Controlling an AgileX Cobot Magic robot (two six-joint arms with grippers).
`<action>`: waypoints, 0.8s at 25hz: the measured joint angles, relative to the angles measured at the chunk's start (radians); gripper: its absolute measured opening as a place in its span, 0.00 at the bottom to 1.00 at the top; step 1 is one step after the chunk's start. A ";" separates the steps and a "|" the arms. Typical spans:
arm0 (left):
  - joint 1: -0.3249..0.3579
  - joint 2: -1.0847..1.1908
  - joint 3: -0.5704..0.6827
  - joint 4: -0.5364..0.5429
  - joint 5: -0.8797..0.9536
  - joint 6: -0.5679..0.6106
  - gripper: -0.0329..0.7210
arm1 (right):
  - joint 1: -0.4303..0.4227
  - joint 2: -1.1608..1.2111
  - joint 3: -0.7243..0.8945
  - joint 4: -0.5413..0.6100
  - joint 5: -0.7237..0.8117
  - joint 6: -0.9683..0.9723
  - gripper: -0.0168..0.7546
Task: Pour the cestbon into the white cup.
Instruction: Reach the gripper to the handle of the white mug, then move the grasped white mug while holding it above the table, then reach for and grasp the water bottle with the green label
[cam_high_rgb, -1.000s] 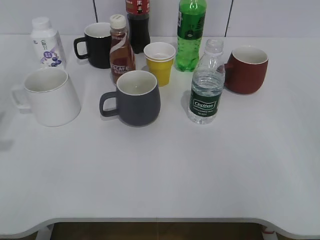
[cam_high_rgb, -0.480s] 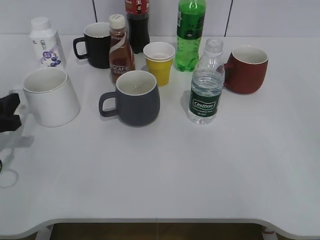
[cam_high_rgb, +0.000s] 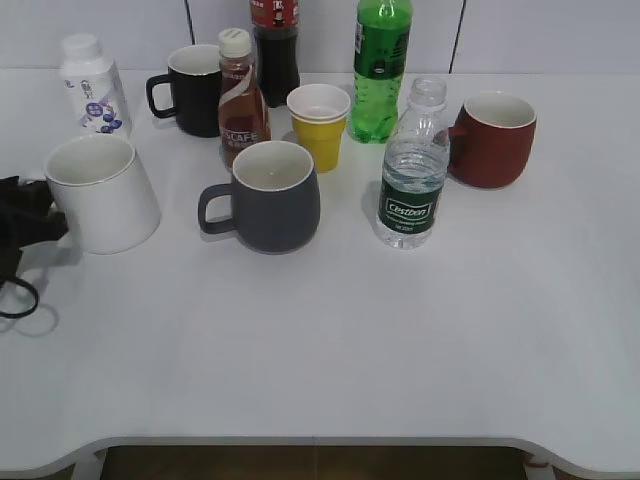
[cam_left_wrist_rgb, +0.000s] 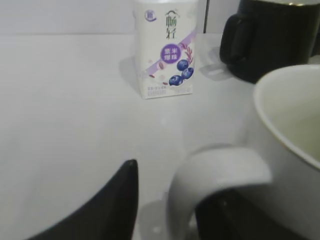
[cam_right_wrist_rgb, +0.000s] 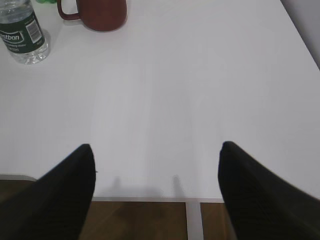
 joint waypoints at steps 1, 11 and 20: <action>0.000 0.011 -0.016 0.001 0.006 0.000 0.40 | 0.000 0.000 0.000 0.000 0.000 0.000 0.77; 0.000 -0.012 -0.043 0.070 0.044 0.015 0.09 | 0.000 0.096 -0.022 0.050 -0.301 -0.122 0.77; 0.000 -0.161 -0.042 0.093 0.106 0.016 0.09 | 0.006 0.574 -0.023 0.189 -1.007 -0.195 0.74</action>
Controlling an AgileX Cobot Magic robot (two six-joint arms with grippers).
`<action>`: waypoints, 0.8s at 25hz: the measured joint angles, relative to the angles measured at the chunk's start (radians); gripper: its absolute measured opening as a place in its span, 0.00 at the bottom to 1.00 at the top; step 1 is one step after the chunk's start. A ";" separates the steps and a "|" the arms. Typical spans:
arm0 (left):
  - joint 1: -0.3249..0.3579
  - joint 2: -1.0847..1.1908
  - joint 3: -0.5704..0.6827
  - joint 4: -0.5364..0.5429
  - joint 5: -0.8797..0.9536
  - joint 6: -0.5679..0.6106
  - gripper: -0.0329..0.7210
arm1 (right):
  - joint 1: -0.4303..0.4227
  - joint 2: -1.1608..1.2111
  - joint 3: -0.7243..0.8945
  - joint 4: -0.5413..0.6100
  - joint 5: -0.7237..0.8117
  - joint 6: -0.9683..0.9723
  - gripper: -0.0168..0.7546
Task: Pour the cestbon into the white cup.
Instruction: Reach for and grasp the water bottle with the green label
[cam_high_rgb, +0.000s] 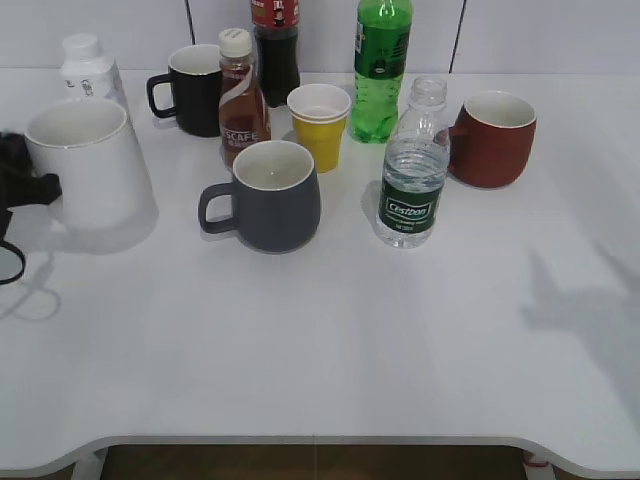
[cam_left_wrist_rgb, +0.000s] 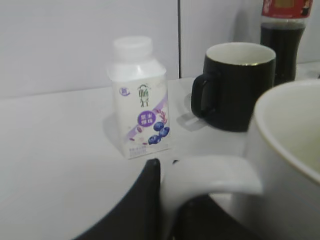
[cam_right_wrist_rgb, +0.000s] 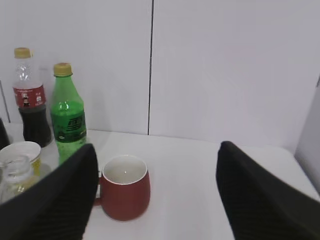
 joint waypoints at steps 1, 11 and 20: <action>0.000 -0.019 0.000 0.002 0.015 0.000 0.09 | 0.010 0.052 0.000 0.016 -0.040 0.000 0.72; 0.002 -0.138 0.001 0.053 0.086 0.000 0.09 | 0.382 0.509 0.155 0.015 -0.499 0.049 0.68; 0.002 -0.160 0.001 0.108 0.090 0.000 0.09 | 0.404 0.959 0.134 -0.007 -0.799 0.192 0.81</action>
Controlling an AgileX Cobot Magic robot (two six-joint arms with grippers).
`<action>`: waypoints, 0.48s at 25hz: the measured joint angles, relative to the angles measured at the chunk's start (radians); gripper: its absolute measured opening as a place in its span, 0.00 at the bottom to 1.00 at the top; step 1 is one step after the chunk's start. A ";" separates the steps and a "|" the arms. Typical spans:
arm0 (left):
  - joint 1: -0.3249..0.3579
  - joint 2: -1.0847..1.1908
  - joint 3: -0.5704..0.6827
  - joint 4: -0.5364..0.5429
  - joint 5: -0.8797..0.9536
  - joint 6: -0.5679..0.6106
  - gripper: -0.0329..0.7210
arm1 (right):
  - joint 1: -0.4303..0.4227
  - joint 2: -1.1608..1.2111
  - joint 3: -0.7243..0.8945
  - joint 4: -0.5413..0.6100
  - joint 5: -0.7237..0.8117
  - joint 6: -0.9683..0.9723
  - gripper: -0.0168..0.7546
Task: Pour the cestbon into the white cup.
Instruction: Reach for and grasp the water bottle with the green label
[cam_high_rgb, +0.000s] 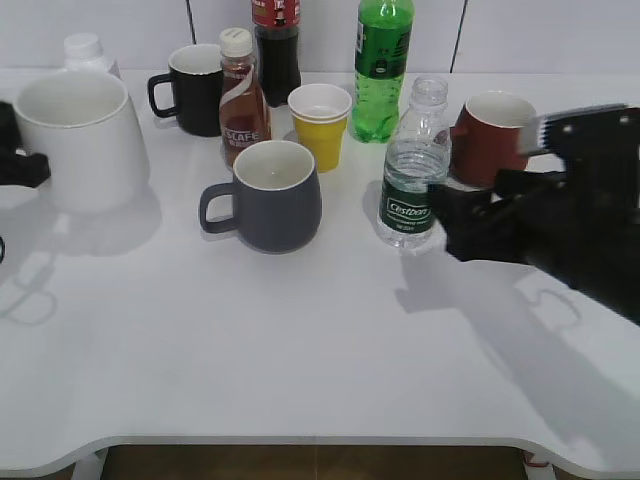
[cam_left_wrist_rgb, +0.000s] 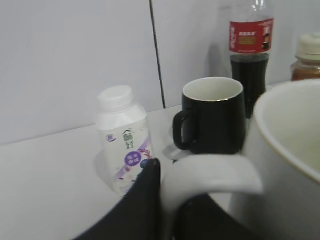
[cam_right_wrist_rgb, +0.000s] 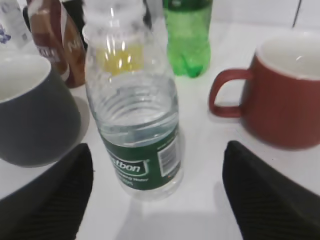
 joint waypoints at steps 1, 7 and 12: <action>0.000 0.000 0.000 0.009 0.000 0.000 0.09 | 0.000 0.035 -0.018 -0.014 -0.005 0.010 0.81; 0.000 0.000 0.000 0.072 0.005 0.000 0.09 | 0.000 0.213 -0.171 -0.049 -0.013 0.028 0.81; -0.029 -0.029 0.000 0.151 0.062 -0.052 0.09 | 0.001 0.328 -0.304 -0.053 0.020 0.038 0.67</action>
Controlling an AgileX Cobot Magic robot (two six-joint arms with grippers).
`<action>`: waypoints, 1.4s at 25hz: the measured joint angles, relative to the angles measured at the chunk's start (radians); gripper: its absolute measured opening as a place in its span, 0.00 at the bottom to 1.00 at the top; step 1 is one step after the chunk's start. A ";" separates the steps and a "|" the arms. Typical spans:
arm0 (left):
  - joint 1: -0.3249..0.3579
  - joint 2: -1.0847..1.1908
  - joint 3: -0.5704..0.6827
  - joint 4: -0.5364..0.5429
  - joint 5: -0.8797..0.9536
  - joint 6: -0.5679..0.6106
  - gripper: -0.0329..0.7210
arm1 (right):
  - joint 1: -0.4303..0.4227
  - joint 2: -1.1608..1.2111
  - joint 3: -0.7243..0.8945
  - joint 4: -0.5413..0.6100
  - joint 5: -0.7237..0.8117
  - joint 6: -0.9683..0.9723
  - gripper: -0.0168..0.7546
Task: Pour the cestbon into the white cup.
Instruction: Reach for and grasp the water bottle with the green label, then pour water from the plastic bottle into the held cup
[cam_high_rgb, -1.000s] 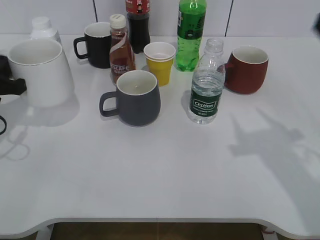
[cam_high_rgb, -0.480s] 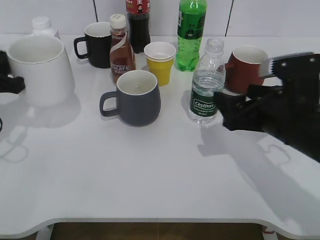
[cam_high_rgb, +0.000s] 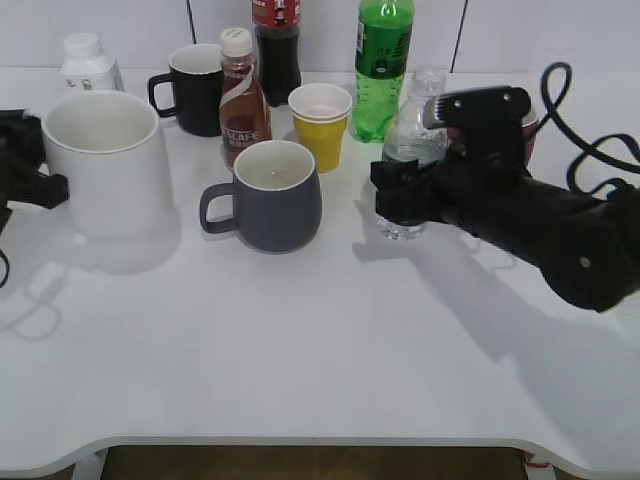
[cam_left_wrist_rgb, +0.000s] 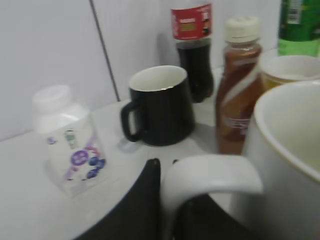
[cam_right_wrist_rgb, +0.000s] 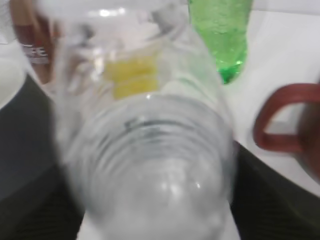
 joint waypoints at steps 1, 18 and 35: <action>-0.015 -0.016 0.000 0.005 0.027 -0.007 0.09 | 0.000 0.007 -0.013 -0.008 0.005 -0.002 0.66; -0.419 -0.132 0.000 0.007 0.218 -0.038 0.09 | 0.003 -0.369 -0.086 -0.483 0.381 -0.217 0.66; -0.499 -0.132 0.000 -0.026 0.226 -0.053 0.09 | 0.110 -0.341 -0.193 -0.778 0.512 -0.528 0.66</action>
